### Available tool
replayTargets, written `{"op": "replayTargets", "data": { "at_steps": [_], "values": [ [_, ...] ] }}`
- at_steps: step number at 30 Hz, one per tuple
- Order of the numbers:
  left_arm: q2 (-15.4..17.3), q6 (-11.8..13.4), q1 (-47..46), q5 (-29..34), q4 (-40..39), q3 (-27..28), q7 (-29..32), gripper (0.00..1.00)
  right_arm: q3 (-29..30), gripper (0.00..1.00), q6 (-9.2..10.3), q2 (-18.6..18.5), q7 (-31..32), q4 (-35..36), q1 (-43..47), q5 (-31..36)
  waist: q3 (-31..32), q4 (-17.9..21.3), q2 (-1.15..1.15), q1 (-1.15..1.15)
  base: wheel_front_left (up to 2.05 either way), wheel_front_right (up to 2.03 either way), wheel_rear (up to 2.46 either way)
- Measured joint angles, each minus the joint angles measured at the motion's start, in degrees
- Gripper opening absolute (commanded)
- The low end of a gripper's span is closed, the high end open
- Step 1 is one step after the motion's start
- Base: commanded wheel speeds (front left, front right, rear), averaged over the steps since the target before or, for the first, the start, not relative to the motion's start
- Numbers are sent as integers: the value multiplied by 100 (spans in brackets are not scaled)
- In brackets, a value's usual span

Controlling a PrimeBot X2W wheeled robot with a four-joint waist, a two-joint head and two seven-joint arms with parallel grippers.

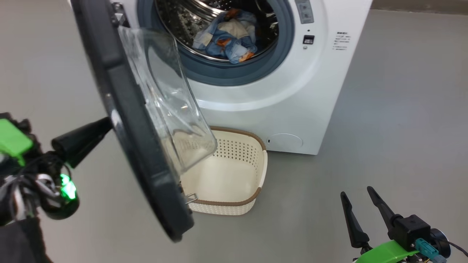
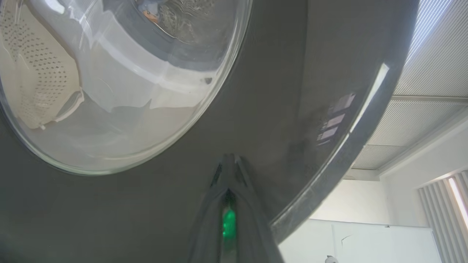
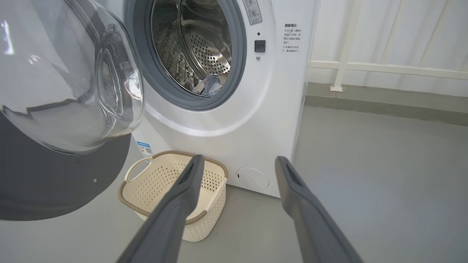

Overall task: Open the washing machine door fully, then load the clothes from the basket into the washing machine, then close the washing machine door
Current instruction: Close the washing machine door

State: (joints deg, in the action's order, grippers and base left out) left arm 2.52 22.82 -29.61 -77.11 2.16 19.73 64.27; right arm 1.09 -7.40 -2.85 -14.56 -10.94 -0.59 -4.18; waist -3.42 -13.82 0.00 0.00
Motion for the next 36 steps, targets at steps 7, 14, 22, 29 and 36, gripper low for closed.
{"op": "replayTargets", "data": {
  "at_steps": [7, 14, 22, 29, 36],
  "values": [
    [-53, -313, -1, -41, 244, -454, -586, 0, -9, 100, 0, 1, 0, -4, -5, -18, 11, 277, 0, 0, 0, 0, 0],
    [-51, -751, -230, -533, 979, -914, -1580, 0, -12, 100, 0, 4, 0, -10, -107, -156, -48, 688, 0, 0, 0, 0, 0],
    [-98, -1184, -798, -878, 1668, -1215, -2365, 0, -22, 100, 0, 4, 0, -60, -195, -210, -137, 1175, 0, 0, 0, 0, 0],
    [-102, -1655, -1195, -901, 2458, -1259, -3023, 0, -55, 100, 0, 4, 0, -98, -214, -254, -172, 1564, 0, 0, 0, 0, 0],
    [-119, -2107, -1615, -920, 3219, -1261, -3416, 0, -86, 100, 0, 5, 0, -136, -298, -303, -179, 1876, 0, 0, 0, 0, 0]
  ]
}}
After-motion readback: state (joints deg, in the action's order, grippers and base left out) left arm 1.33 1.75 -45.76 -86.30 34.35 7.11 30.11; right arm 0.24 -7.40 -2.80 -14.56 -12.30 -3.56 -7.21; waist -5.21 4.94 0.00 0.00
